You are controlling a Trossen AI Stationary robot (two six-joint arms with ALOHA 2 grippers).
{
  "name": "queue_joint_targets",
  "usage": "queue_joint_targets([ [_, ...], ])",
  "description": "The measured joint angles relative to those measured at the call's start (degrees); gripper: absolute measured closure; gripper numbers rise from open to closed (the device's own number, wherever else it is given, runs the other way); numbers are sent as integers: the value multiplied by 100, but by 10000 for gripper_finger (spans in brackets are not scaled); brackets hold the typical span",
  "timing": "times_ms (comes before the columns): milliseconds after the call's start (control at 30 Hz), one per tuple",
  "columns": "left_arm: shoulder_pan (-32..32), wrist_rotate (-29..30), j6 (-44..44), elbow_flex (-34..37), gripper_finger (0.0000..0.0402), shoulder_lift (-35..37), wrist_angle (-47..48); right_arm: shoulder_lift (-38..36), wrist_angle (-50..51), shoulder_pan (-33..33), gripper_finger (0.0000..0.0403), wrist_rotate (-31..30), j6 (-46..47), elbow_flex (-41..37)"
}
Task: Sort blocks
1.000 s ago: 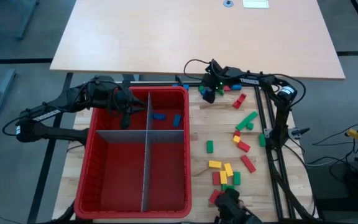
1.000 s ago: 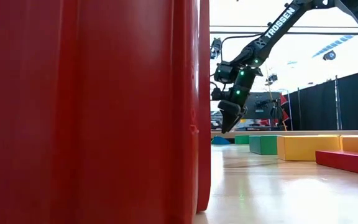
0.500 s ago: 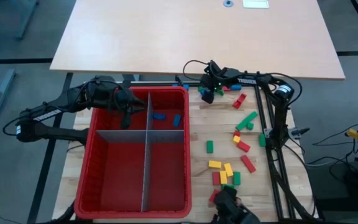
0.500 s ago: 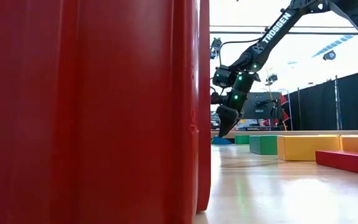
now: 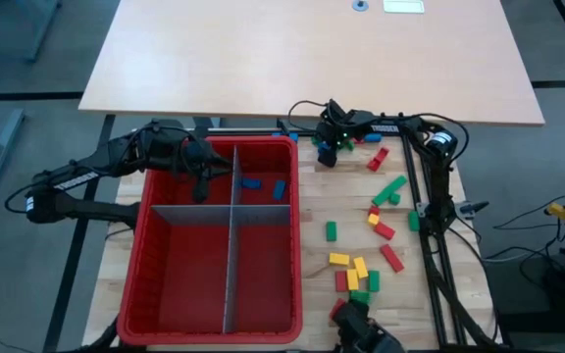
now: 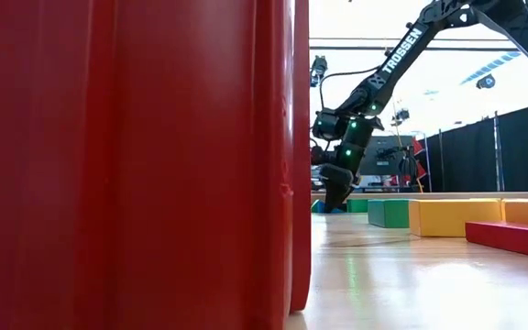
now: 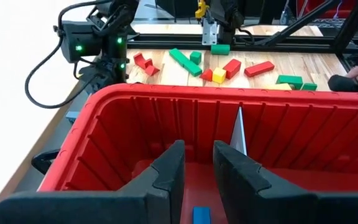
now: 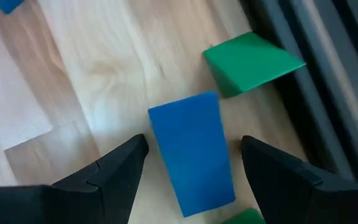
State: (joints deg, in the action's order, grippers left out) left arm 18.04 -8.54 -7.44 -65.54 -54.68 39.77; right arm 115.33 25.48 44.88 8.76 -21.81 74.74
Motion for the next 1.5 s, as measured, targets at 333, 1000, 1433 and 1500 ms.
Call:
queue_joint_targets([
  [333, -2, 0, 2, 0, 320, 2, 7, -15, 258, -248, 173, 19, 276, 0],
  [1000, -2, -2, 50, 0, 318, 4, 7, -2, 44, -343, 298, 46, 799, -11],
  [1433, -2, -2, 48, 0, 323, 4, 8, -170, 443, -474, 298, -260, 963, -22],
  [1500, -2, -2, 48, 0, 320, 4, 9, -285, 561, -498, 298, -287, 1015, -26],
])
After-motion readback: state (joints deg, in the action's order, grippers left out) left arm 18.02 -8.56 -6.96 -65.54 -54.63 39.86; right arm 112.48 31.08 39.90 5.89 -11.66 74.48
